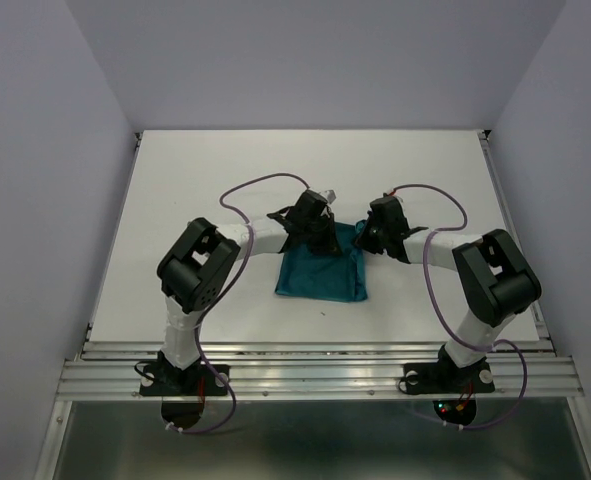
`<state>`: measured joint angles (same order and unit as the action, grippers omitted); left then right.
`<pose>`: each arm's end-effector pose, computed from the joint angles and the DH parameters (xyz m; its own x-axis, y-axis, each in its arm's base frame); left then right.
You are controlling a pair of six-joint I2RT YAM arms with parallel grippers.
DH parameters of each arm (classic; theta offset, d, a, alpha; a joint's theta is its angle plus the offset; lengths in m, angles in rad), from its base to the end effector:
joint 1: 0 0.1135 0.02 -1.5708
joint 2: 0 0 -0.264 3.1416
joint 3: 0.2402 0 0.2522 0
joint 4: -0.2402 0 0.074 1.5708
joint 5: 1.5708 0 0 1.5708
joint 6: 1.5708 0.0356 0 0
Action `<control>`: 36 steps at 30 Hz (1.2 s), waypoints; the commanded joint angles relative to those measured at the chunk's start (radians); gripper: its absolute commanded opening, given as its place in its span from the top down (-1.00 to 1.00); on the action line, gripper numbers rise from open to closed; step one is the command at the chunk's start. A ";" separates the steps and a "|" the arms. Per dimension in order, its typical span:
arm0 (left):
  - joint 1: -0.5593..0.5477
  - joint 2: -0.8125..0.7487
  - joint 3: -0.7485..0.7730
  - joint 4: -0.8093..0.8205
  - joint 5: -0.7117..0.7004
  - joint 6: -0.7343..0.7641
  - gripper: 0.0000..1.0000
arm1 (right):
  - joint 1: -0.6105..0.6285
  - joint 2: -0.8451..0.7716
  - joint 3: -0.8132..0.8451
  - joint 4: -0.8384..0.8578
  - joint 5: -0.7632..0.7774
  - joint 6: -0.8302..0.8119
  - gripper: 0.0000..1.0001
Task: Fold the napkin into a case and place the utensils inside
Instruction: Fold the lower triangle-folded napkin at the center of the board.
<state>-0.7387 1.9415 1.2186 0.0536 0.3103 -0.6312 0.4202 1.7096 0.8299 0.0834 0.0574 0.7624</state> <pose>0.3059 -0.2933 0.1756 -0.8532 0.0170 -0.5214 0.3899 0.6847 -0.6157 0.3071 0.1350 0.1462 -0.7279 0.4300 -0.5341 0.1827 0.8724 0.4534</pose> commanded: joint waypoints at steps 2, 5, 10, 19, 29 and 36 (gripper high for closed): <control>-0.007 0.039 0.059 0.049 -0.045 -0.021 1.00 | 0.008 0.012 0.017 -0.017 0.001 -0.018 0.99; -0.007 0.042 0.058 0.064 -0.060 -0.030 1.00 | 0.008 0.013 0.015 -0.014 0.001 -0.018 0.99; -0.007 0.048 0.062 0.084 -0.073 -0.045 1.00 | 0.008 0.016 0.014 -0.014 0.001 -0.018 0.99; -0.011 0.117 0.119 0.071 -0.037 -0.048 1.00 | 0.008 0.013 0.015 -0.013 0.001 -0.020 0.99; -0.016 0.166 0.134 0.006 -0.086 -0.045 1.00 | 0.008 -0.030 0.020 -0.039 0.010 -0.023 0.99; -0.016 0.090 0.163 -0.098 -0.140 -0.031 1.00 | 0.008 -0.053 0.029 -0.071 0.019 -0.034 0.99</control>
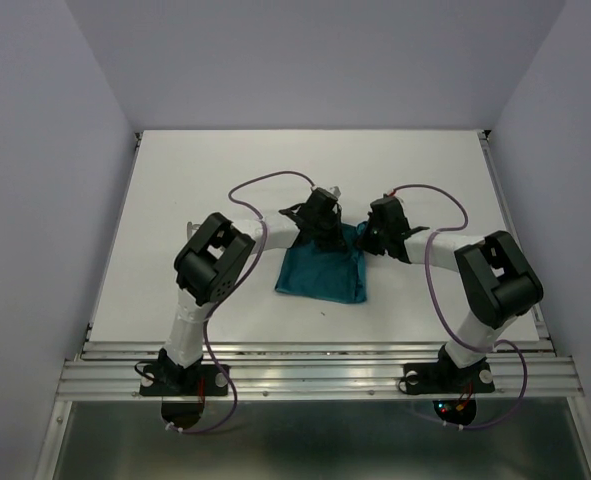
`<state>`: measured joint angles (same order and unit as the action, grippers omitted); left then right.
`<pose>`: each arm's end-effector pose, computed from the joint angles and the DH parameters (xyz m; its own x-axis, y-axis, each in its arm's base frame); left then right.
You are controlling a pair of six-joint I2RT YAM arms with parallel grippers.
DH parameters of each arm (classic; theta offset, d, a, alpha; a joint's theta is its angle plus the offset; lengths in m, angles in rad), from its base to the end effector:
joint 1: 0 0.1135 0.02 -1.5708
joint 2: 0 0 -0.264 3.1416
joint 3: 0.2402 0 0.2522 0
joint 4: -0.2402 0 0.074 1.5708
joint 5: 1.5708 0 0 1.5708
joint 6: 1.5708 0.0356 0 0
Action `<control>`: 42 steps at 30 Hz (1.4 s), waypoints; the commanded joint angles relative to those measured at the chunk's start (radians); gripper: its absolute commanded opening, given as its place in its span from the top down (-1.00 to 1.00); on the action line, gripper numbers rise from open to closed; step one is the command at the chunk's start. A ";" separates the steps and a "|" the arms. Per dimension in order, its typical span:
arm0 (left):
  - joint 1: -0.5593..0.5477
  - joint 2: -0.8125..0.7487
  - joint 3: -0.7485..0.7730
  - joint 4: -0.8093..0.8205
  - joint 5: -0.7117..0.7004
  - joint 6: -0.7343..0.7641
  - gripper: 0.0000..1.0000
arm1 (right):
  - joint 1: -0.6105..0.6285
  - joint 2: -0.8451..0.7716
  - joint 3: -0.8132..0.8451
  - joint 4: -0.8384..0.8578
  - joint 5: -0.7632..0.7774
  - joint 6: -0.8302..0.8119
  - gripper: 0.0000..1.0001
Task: Fold the napkin into a case and place the utensils inside
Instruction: Fold the lower triangle-folded napkin at the center of the board.
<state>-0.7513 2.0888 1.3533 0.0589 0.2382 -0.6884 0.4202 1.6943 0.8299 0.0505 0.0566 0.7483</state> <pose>0.3284 -0.3183 0.1550 -0.8602 -0.0413 -0.5083 0.3254 0.7230 -0.6094 0.3043 0.1338 0.1485 -0.7394 0.4137 -0.5312 0.1791 0.8814 0.4371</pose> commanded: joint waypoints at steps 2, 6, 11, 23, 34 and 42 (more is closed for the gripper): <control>-0.003 -0.128 0.029 -0.125 -0.083 0.027 1.00 | 0.008 -0.036 0.031 -0.047 0.034 -0.024 0.99; 0.001 -0.202 0.053 -0.188 -0.129 0.067 1.00 | 0.008 -0.021 0.038 -0.069 0.048 -0.035 0.99; 0.035 -0.193 0.044 -0.260 -0.211 0.102 1.00 | 0.008 -0.021 0.063 -0.106 0.065 -0.044 0.99; 0.066 -0.153 -0.141 -0.186 -0.155 0.070 1.00 | 0.058 0.031 0.237 -0.316 0.204 -0.079 0.99; 0.064 -0.136 -0.180 -0.163 -0.166 0.058 1.00 | 0.163 0.197 0.482 -0.587 0.396 -0.121 0.99; 0.066 -0.134 -0.195 -0.149 -0.162 0.059 1.00 | 0.219 0.303 0.607 -0.725 0.505 -0.110 0.99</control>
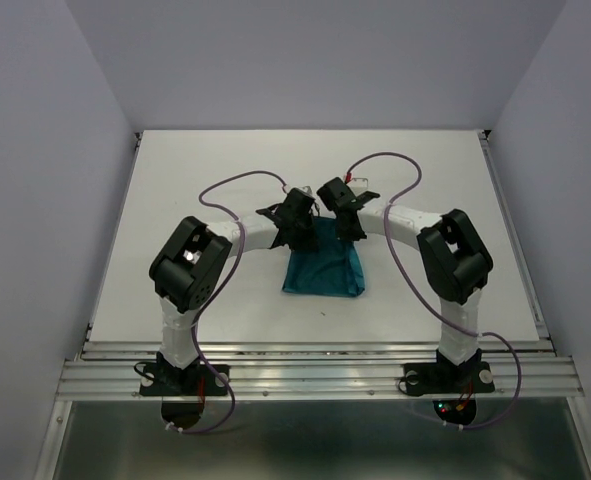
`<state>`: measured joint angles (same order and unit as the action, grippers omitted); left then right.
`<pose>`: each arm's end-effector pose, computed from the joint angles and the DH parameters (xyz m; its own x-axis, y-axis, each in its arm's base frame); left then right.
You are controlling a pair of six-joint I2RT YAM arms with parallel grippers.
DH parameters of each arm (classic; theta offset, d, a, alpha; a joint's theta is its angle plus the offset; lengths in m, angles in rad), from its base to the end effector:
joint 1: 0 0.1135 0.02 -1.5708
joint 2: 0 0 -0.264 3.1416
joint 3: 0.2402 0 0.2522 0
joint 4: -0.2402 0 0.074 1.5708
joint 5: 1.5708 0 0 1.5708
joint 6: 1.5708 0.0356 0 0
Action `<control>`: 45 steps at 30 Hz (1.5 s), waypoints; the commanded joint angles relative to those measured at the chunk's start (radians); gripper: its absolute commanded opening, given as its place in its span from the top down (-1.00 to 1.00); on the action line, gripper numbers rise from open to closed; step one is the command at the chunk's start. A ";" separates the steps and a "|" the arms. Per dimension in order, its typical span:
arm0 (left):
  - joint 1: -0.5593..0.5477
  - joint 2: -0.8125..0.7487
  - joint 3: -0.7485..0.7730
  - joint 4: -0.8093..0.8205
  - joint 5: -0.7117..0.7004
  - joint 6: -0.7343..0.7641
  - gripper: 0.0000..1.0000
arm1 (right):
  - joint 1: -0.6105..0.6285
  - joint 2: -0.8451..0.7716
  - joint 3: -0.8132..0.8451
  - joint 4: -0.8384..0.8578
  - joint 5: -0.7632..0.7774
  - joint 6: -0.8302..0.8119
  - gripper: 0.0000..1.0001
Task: Fold the napkin into a case and place the utensils inside
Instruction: Fold the lower triangle-folded napkin at the center of the board.
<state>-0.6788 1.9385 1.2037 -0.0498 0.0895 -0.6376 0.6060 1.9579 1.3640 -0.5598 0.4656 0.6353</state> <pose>0.3205 -0.2626 0.1628 -0.8434 -0.0814 -0.5310 0.2147 0.8551 -0.4720 0.3372 0.2142 0.1739 -0.8182 0.0782 -0.5697 0.1566 0.9836 -0.0900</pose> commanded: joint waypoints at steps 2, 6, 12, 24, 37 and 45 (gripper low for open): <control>-0.008 0.016 -0.047 -0.036 -0.010 0.010 1.00 | 0.046 0.059 0.110 -0.140 0.117 0.007 0.99; -0.007 0.011 -0.058 -0.027 -0.005 0.015 1.00 | 0.067 0.087 0.144 -0.173 0.154 0.018 0.99; -0.008 0.017 -0.067 -0.018 -0.004 0.016 1.00 | 0.086 0.075 0.164 -0.181 0.163 0.026 0.99; -0.007 0.017 -0.089 0.005 0.009 0.003 1.00 | 0.095 0.044 0.169 -0.137 0.104 0.041 0.99; -0.007 0.002 -0.148 0.091 0.065 -0.028 1.00 | 0.095 0.030 0.142 -0.081 0.076 0.070 0.99; -0.007 -0.012 -0.158 0.093 0.058 -0.031 1.00 | 0.095 0.055 0.150 -0.081 0.093 0.078 0.99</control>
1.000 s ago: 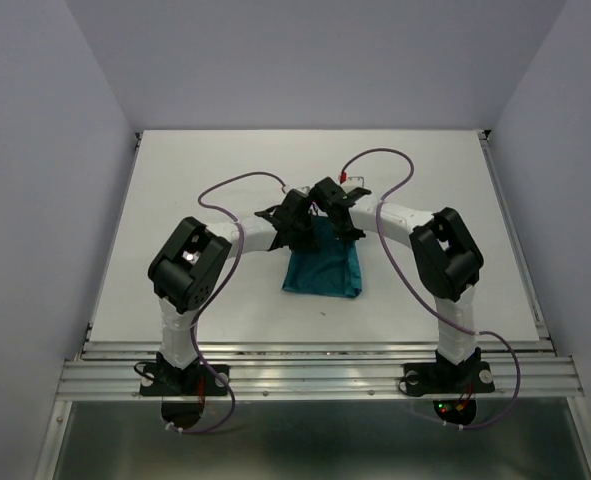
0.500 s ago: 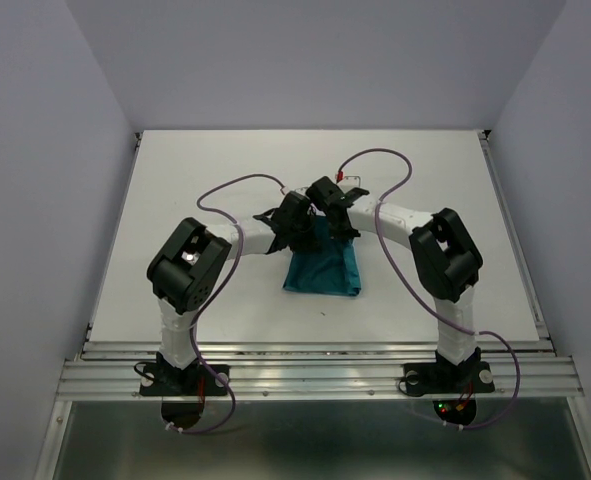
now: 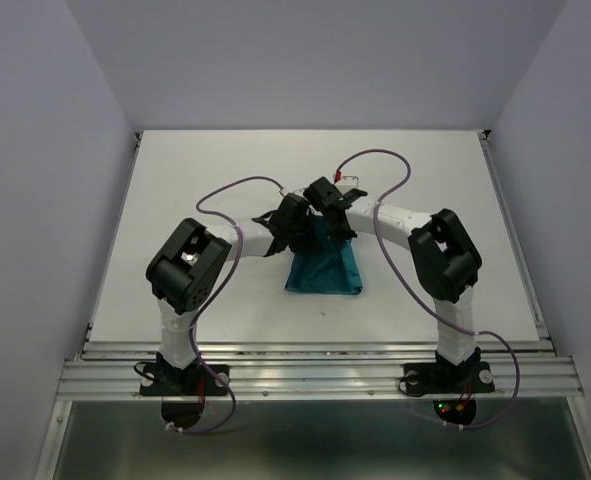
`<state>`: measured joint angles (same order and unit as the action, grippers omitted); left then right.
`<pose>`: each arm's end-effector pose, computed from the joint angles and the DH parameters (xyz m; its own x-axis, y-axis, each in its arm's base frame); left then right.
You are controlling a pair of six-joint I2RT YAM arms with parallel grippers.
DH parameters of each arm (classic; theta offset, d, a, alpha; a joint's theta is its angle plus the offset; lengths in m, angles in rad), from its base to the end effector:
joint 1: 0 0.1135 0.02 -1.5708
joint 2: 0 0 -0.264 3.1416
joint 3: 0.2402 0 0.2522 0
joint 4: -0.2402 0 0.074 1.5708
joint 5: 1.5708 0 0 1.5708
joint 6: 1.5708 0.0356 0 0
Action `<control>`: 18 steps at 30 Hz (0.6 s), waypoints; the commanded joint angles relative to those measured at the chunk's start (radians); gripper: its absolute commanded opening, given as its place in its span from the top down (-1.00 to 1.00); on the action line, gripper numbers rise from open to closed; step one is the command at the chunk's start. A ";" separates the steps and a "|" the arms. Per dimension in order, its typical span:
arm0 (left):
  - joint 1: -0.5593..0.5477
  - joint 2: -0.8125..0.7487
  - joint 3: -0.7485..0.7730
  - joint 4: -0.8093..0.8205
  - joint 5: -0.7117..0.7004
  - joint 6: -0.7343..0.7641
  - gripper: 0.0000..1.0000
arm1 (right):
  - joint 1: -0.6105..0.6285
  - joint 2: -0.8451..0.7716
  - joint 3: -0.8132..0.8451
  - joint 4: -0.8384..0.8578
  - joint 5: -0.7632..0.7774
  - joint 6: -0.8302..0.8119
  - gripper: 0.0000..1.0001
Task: Fold the napkin into a case and place the utensils inside
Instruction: Fold the lower triangle-folded napkin at the center of the board.
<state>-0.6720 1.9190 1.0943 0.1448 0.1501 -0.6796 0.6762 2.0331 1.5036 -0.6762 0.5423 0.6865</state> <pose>0.3139 -0.2565 0.1538 -0.8268 -0.1364 -0.5458 0.2404 0.7915 -0.5619 0.3366 0.2465 0.1802 -0.8122 0.0444 -0.5817 0.1583 0.9764 -0.1466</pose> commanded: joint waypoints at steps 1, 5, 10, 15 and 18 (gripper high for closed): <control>-0.014 0.005 -0.051 -0.102 -0.003 0.009 1.00 | 0.025 -0.020 0.010 0.036 0.016 0.030 0.99; -0.012 -0.020 -0.070 -0.102 -0.009 0.002 1.00 | 0.025 -0.001 0.017 0.046 0.004 0.050 0.87; -0.012 -0.055 -0.099 -0.103 -0.026 -0.021 1.00 | 0.025 -0.013 0.006 0.067 -0.019 0.074 0.36; -0.012 -0.071 -0.122 -0.097 -0.041 -0.041 1.00 | 0.016 -0.056 -0.020 0.079 -0.022 0.094 0.14; -0.012 -0.071 -0.123 -0.096 -0.043 -0.044 1.00 | 0.016 -0.076 -0.036 0.086 -0.031 0.103 0.13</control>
<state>-0.6743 1.8576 1.0111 0.1570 0.1410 -0.7280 0.6888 2.0266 1.4818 -0.6300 0.5125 0.7528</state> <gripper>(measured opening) 0.022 0.433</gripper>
